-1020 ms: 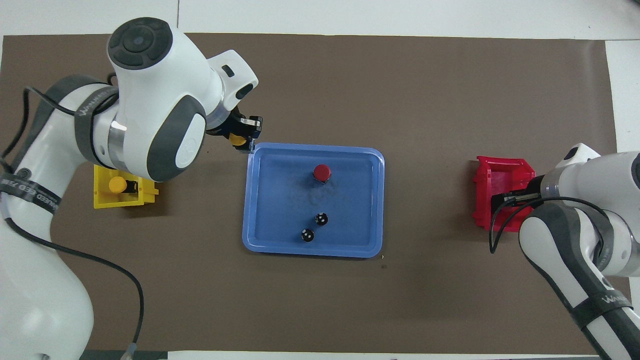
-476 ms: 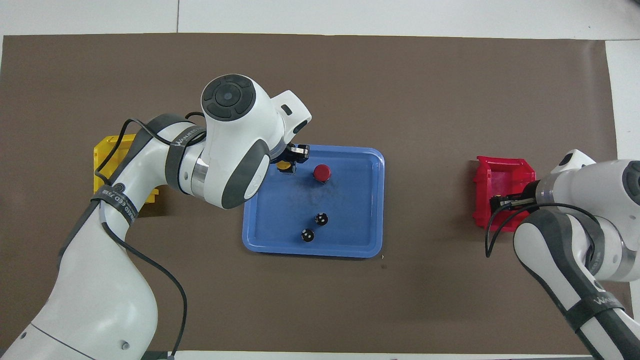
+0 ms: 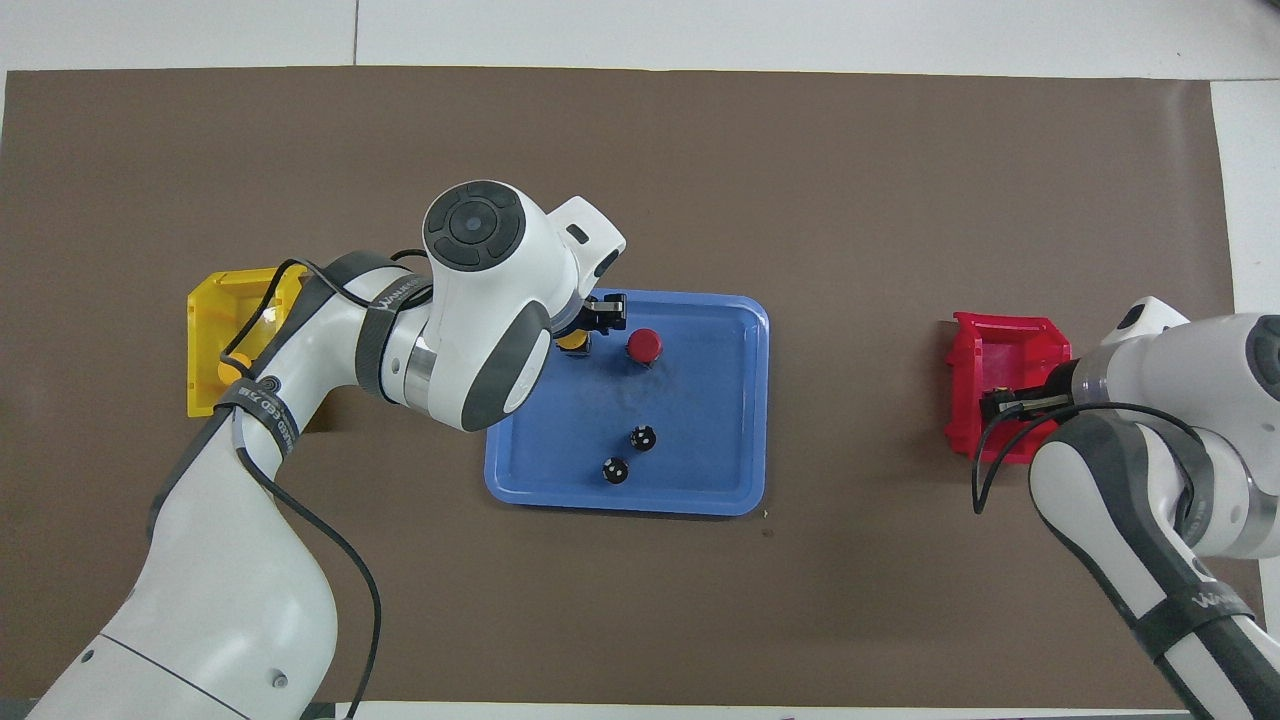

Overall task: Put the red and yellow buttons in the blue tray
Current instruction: 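Set the yellow button in the tray while the right gripper grasps another red, then put the red button in the tray while the left gripper grasps yellow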

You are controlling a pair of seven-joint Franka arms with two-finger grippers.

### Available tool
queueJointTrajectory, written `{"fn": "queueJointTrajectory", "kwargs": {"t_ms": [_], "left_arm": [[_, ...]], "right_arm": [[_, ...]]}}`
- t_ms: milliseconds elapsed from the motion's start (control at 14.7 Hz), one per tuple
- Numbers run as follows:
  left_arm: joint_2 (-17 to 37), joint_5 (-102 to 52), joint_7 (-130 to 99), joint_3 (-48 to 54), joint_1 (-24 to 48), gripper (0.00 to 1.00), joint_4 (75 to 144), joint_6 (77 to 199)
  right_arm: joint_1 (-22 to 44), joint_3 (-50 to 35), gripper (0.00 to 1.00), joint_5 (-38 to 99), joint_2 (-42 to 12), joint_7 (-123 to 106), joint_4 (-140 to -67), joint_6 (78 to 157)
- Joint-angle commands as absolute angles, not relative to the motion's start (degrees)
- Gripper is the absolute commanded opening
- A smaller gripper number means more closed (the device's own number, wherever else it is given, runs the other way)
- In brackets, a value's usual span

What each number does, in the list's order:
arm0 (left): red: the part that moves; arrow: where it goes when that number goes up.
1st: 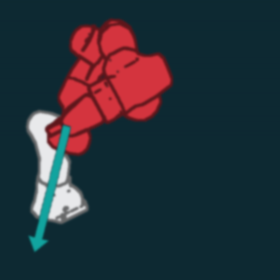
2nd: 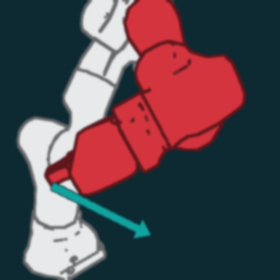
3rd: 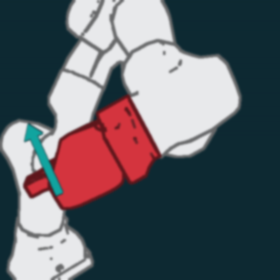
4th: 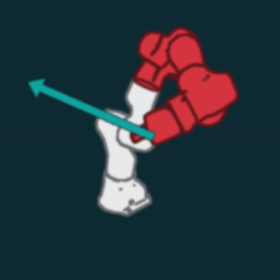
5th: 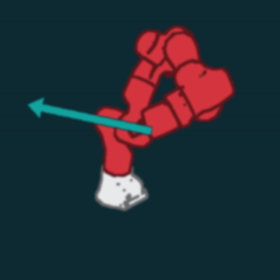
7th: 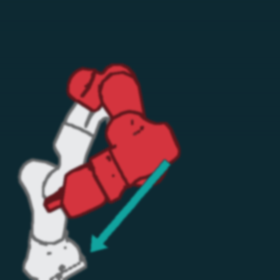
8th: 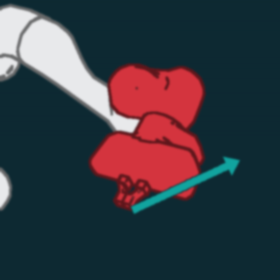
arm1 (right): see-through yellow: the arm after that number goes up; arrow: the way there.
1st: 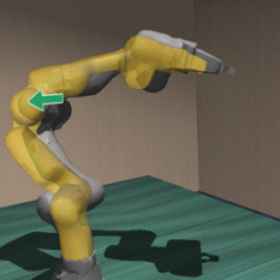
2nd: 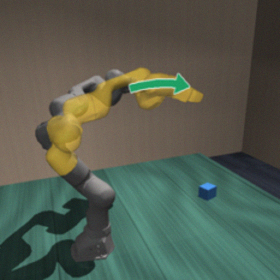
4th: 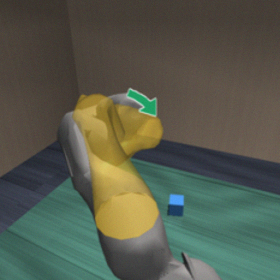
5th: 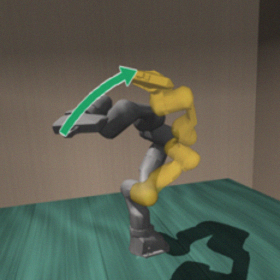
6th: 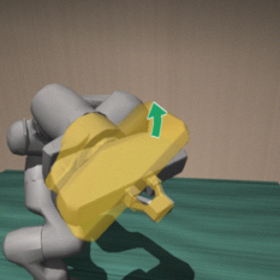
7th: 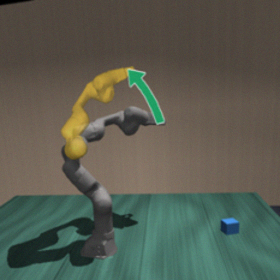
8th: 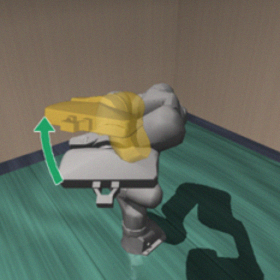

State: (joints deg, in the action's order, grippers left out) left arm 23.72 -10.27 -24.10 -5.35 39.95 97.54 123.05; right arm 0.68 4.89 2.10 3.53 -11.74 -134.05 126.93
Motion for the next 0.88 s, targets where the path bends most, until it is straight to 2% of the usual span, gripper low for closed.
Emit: {"fn": "queueJointTrajectory", "kwargs": {"t_ms": [0, 136, 272, 408, 612, 680, 816], "left_arm": [[19.4, -11.5, -24.5, -6.4, 40.0, 0.91, 98.8, 120.3], [15.8, -11.4, -24.2, -7.1, 39.4, 0.92, 98.4, 115.8], [11.9, -10.9, -22.0, -7.4, 34.9, 0.92, 98.1, 109.5], [8.8, -10.3, -17.0, -7.8, 31.1, 1.00, 97.2, 103.7], [5.5, -9.4, -9.3, -8.0, 23.8, 1.00, 97.2, 100.0], [4.8, -5.9, -7.3, -8.0, 22.2, 1.00, 97.0, 98.2], [3.3, -1.2, -2.9, -8.1, 19.5, 1.00, 96.9, 97.4]], "right_arm": [[0.1, 4.6, 0.21, 1.8, 0.7, -13.1, -122.6, 115.0], [0.7, 4.2, 0.21, 1.8, 0.0, -12.4, -117.0, 108.9], [3.3, 3.8, 0.21, 1.8, -2.0, -7.7, -110.3, 103.7], [8.0, 3.8, 0.21, 1.8, -5.2, -0.6, -103.7, 100.8], [17.6, 3.5, 0.20, 3.0, -7.8, 16.9, -100.0, 103.6], [21.5, 3.5, 0.20, 3.6, -10.7, 23.5, -98.1, 104.6], [25.2, 3.4, 0.20, 4.0, -13.0, 29.2, -98.1, 107.6]]}}
